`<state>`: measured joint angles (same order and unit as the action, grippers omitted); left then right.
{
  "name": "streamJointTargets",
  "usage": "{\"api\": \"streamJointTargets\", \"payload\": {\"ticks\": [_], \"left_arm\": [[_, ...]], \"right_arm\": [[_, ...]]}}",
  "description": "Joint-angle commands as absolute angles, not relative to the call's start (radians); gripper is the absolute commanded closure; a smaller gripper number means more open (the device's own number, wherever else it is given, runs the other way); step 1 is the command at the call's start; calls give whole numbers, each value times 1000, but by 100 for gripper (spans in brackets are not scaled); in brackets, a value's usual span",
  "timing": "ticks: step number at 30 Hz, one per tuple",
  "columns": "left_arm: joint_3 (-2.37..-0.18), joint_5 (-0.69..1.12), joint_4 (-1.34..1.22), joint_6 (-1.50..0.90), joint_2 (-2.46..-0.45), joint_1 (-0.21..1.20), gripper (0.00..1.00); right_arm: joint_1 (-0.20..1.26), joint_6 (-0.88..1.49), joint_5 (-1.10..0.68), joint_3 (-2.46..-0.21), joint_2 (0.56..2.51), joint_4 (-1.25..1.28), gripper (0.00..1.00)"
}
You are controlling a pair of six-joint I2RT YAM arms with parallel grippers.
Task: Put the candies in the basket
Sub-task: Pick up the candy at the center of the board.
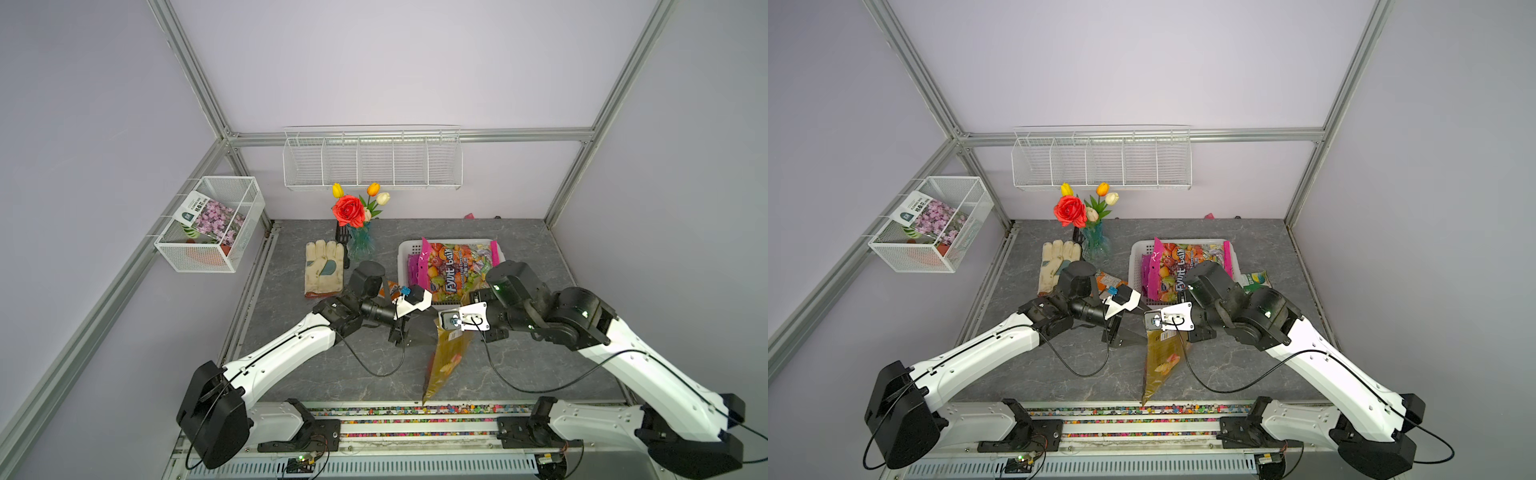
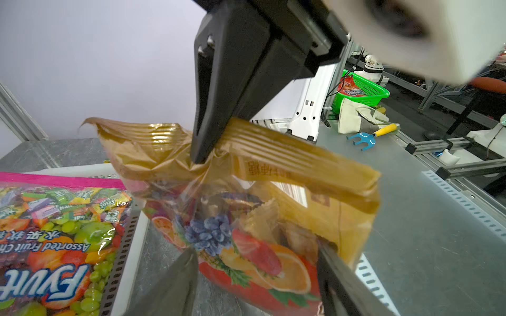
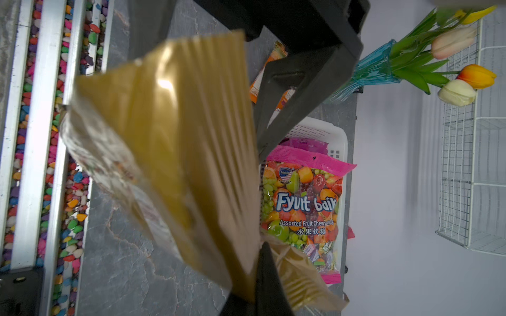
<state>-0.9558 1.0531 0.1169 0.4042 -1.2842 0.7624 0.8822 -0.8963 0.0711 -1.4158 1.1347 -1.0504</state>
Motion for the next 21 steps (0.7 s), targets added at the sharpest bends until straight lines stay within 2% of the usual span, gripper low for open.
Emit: {"api": "streamJointTargets", "payload": {"ticks": [1,10,14,19,21], "left_arm": [[-951,1056,94,387,-1241,766,25],[-884,952,248,393,-1125,766,17],[-806,907,121,322,-1082,767,12],[-817,809,-44,114,-1172,766,6],[-838,812,-75,67,-1201,767,7]], "right_arm": [[882,-863,109,-1404,1100,-882,100],[882,-853,189,-1362,1099,-802,100],[882,-832,187,-1346,1101,-758,100],[881,-809,214,-1326,1110,-729,100],[882,-799,230,-1311,1111,-721,100]]}}
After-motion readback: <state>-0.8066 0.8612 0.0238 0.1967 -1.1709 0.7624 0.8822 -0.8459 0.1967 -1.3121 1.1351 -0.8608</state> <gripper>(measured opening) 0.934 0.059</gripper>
